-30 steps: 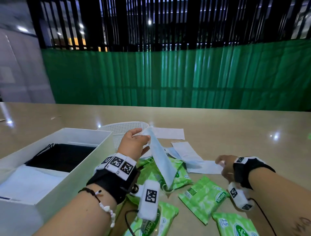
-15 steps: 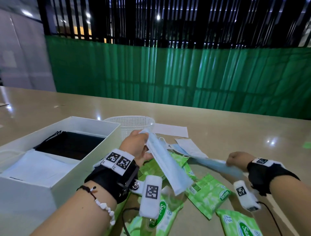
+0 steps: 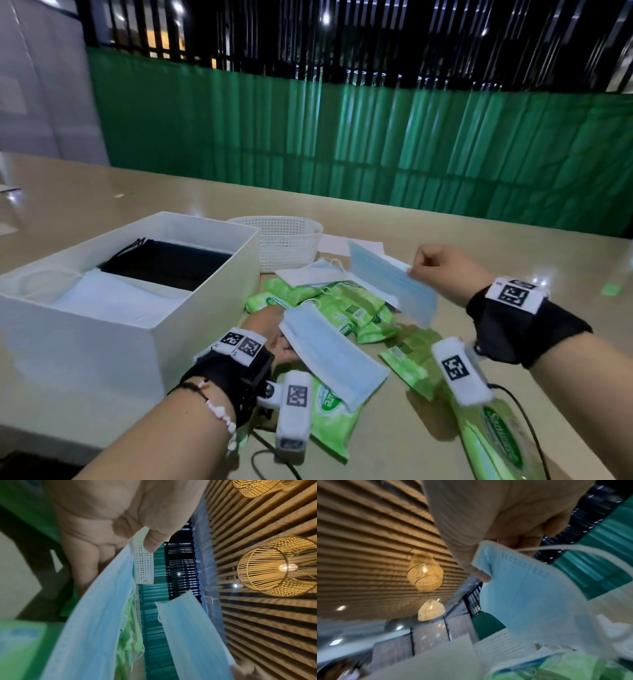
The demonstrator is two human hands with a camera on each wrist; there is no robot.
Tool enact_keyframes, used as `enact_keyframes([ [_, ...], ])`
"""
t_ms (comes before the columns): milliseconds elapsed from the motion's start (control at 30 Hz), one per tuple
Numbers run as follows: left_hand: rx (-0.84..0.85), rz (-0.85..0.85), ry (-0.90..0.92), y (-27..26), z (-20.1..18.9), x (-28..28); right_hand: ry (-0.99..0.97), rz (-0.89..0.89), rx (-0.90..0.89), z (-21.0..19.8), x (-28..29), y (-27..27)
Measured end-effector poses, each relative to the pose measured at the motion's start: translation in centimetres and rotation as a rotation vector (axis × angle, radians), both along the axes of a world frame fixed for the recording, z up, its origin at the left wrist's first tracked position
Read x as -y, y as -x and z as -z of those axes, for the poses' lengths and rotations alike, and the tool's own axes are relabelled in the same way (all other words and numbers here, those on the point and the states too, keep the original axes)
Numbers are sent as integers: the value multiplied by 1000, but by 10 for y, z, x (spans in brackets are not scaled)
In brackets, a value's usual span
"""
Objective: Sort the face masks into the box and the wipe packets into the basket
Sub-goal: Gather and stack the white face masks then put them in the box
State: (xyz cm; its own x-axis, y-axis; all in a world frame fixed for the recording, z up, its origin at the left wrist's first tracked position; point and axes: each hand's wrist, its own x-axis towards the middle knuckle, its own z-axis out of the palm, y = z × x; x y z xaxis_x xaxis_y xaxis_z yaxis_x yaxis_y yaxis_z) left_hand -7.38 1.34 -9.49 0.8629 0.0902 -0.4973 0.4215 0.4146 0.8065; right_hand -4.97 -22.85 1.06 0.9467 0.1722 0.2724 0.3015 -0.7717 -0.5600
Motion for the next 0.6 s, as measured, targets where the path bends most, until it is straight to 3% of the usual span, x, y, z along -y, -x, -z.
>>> enact_keyframes([
  [100, 8, 28, 112, 7, 5, -3, 164, -160, -30, 6, -28, 17],
  [233, 40, 1, 249, 10, 10, -4, 452, -400, -342, 38, -55, 33],
  [367, 34, 77, 431, 9, 14, -9, 460, -339, -378, 60, -58, 27],
  [500, 26, 5, 334, 4, 16, -6, 447, -216, -360, 64, -45, 16],
  [600, 35, -32, 254, 1, 18, -3, 530, -213, -460, 72, -39, 14],
])
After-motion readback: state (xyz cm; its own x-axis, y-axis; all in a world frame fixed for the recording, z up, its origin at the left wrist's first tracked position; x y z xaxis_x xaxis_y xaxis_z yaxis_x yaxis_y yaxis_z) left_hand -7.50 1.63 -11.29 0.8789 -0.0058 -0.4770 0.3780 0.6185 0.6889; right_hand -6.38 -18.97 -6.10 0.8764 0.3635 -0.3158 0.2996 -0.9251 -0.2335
